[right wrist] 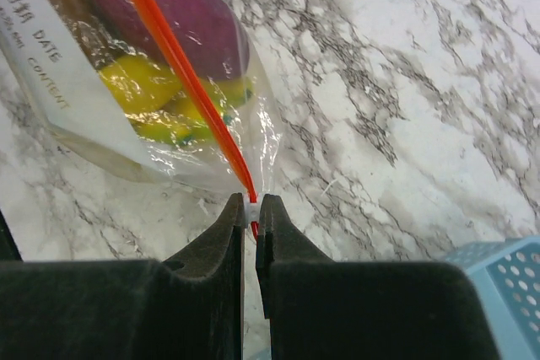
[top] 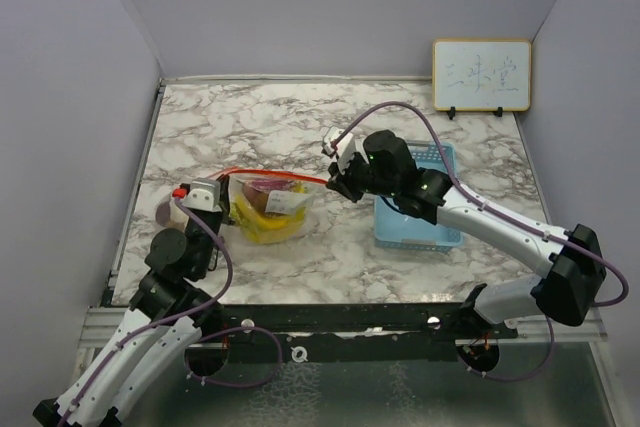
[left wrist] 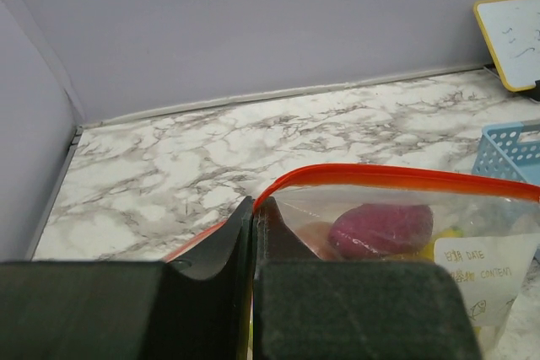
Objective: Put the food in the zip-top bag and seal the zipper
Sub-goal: Zip the zipper food storage bag at the center of the board, then place the zipper food storage bag at the center of the board, then reset both arms
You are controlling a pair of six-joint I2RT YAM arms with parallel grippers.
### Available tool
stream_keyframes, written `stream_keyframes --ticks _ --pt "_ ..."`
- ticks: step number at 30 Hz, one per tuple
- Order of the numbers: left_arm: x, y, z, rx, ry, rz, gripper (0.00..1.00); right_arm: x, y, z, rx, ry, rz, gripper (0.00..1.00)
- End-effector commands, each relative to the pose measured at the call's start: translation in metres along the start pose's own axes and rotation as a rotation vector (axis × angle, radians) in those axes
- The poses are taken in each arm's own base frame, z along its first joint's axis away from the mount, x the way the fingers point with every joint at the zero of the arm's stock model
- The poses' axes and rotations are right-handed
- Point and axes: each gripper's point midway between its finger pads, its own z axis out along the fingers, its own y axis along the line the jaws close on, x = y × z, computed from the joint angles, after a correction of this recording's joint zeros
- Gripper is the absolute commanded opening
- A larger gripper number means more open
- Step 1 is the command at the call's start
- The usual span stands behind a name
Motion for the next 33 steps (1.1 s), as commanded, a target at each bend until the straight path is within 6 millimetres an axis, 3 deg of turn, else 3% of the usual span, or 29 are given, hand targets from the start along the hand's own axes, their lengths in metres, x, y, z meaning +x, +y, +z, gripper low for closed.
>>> stream_keyframes --ticks 1,5,6,9,11,15,17,18,19,20,25,33 --pt "-0.031 0.027 0.000 -0.146 -0.103 -0.067 0.00 0.042 -0.037 -0.009 0.211 0.173 0.062 0.02" --pt "-0.030 0.025 0.000 -0.139 -0.101 -0.072 0.00 0.039 -0.051 -0.014 0.288 0.164 0.083 0.03" --pt "-0.029 0.022 0.001 -0.127 -0.099 -0.071 0.00 0.033 -0.052 -0.015 0.293 0.144 0.094 0.14" --pt "-0.023 0.008 0.008 -0.063 -0.079 -0.077 0.00 0.009 -0.052 -0.017 0.292 0.044 0.136 0.68" --pt "-0.021 0.002 0.015 -0.051 -0.051 -0.113 0.00 -0.004 -0.057 -0.020 0.321 0.003 0.174 0.97" --pt "-0.026 -0.004 0.031 -0.064 -0.024 -0.162 0.01 -0.014 -0.069 -0.026 0.397 -0.019 0.220 1.00" --pt "-0.037 -0.005 0.039 -0.074 -0.044 -0.177 0.36 -0.013 -0.073 -0.030 0.433 -0.032 0.253 1.00" --pt "-0.042 -0.006 0.044 -0.079 -0.050 -0.181 0.69 -0.013 -0.074 -0.031 0.438 -0.041 0.263 1.00" --pt "-0.045 -0.008 0.050 -0.077 -0.044 -0.179 0.95 -0.013 -0.073 -0.031 0.438 -0.050 0.276 1.00" --pt "-0.049 -0.011 0.054 -0.068 -0.040 -0.177 0.99 -0.013 -0.072 -0.032 0.441 -0.056 0.288 1.00" --pt "-0.053 -0.028 0.068 0.001 0.032 -0.154 0.99 -0.006 -0.078 -0.036 0.495 -0.037 0.339 1.00" --pt "-0.041 -0.045 0.067 0.080 0.058 -0.164 0.99 0.003 -0.082 -0.040 0.544 -0.034 0.378 1.00"
